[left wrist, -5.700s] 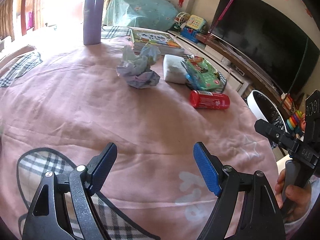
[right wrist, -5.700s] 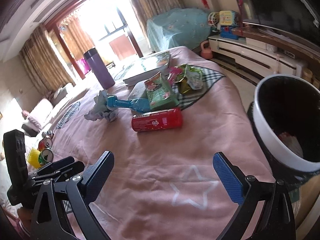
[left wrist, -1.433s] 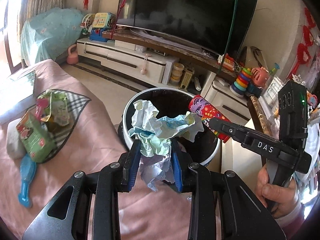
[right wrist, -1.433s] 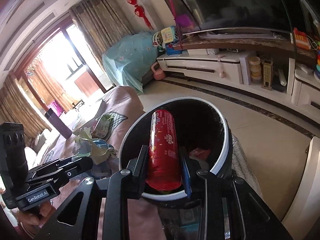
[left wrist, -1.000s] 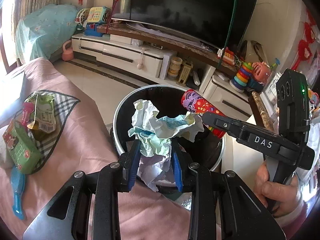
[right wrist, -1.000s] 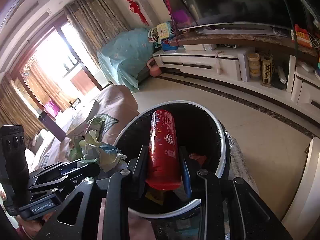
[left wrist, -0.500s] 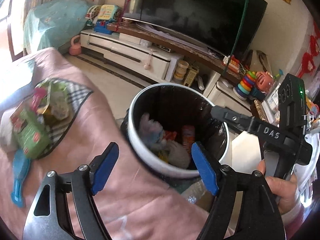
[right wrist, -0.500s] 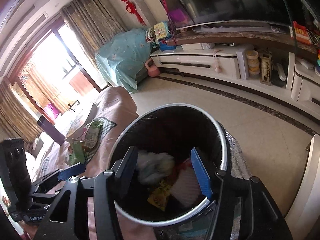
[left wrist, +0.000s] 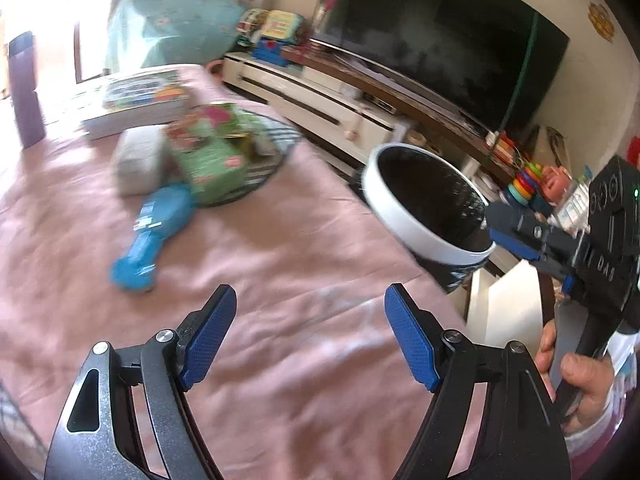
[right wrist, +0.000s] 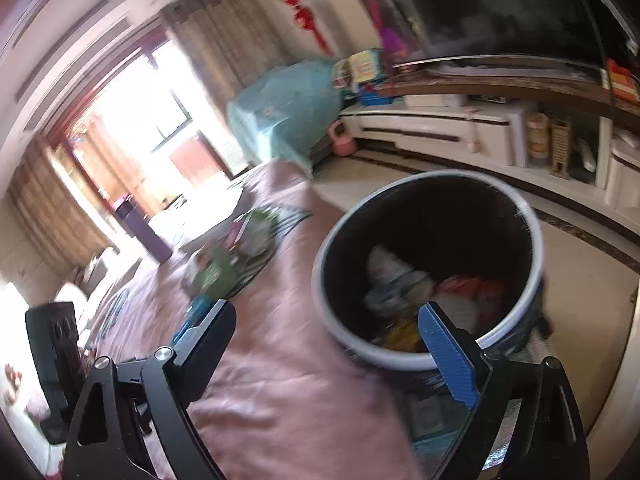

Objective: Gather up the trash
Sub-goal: 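Move both tools back over the table toward the remaining trash, then grasp the blue brush with the left tool while the right tool grasps the green milk carton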

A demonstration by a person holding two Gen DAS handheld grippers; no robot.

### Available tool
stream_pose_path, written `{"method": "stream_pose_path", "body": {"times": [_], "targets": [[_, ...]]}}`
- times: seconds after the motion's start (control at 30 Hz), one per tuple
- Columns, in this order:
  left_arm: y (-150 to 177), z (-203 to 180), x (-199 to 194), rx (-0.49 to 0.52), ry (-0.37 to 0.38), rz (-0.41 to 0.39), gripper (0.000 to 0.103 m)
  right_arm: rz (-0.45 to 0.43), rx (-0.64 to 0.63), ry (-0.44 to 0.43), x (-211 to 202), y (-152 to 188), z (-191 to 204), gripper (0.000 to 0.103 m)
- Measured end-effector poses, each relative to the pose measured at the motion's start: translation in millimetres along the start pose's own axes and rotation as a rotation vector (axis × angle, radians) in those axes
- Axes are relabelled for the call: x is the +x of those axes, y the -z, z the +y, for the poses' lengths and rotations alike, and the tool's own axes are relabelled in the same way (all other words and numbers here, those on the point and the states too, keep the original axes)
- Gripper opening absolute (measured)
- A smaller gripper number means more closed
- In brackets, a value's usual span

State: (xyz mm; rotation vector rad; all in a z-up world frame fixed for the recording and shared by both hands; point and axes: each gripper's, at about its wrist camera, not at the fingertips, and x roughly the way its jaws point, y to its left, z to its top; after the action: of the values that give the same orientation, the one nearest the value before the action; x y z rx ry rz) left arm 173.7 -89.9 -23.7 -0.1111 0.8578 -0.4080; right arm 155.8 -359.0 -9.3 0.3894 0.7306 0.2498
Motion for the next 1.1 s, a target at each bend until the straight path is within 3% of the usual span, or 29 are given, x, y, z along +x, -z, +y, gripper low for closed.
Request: {"method": "stream_pose_path", "body": {"times": [0.17, 0.27, 0.5, 0.67, 0.9, 1.1], "targets": [[11.6, 38.1, -27.6, -0.061, -0.063, -0.038, 0.079, 0.076, -0.042, -0.035, 18.1, 20.5, 31.1, 0.095], [17.3, 53.3, -38.2, -0.083, -0.095, -0.05, 0.079, 0.116, -0.092, 0.017, 29.9, 28.7, 52.8, 0.096], [36.0, 92.6, -51.8, -0.14, -0.149, -0.052, 0.08, 0.075, -0.113, 0.03, 40.0, 33.9, 75.3, 0.102], [39.3, 106.2, -53.6, -0.158, -0.158, -0.047, 0.08, 0.024, -0.108, 0.035, 46.7, 33.0, 85.2, 0.102], [31.4, 111.6, -45.1, -0.144, -0.15, -0.021, 0.08, 0.088, -0.189, 0.062, 71.2, 27.4, 98.4, 0.102], [11.5, 108.1, -21.9, -0.108, -0.164, -0.005, 0.08, 0.117, -0.144, 0.007, 90.0, 16.4, 90.3, 0.102]]}}
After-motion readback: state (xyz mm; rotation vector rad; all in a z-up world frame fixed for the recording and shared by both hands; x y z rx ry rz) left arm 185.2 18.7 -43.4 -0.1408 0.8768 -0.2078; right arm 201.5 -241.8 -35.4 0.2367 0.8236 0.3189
